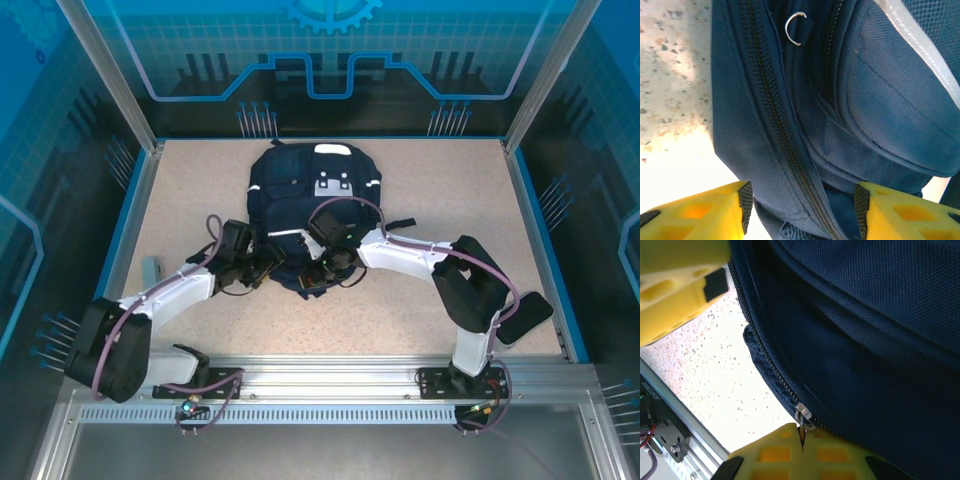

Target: Pack books, pencil case, and school supplies into a backpack

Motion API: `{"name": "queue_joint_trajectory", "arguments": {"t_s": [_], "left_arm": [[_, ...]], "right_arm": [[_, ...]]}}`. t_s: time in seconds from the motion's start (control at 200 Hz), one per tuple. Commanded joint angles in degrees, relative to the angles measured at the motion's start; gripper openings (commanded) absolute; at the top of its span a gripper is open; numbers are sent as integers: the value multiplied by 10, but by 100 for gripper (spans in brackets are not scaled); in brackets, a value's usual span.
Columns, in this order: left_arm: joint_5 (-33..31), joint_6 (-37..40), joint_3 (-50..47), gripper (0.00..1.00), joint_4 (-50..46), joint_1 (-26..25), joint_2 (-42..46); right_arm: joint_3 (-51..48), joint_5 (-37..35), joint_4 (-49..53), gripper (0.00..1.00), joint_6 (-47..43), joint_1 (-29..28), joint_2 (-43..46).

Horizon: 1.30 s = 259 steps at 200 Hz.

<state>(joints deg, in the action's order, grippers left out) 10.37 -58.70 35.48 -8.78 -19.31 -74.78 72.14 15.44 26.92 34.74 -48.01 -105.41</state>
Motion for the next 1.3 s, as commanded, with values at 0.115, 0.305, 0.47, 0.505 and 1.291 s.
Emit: {"name": "queue_joint_trajectory", "arguments": {"t_s": [0.115,0.305,0.47,0.505,1.291], "left_arm": [[20,1,17,59,37,-5,-53],[-16,13,16,39,14,-5,-69],[-74,33,14,20,-23,-3,-53],[-83,37,13,18,-27,-2,-49],[-131,116,26,47,-145,67,61]], "right_arm": [[30,-8,14,0,-6,-16,-20],[24,-76,50,0,-3,-19,-6],[-12,-212,110,0,-8,-17,40],[-23,-239,119,0,-10,-13,49],[-39,-127,32,0,-83,13,61]]}}
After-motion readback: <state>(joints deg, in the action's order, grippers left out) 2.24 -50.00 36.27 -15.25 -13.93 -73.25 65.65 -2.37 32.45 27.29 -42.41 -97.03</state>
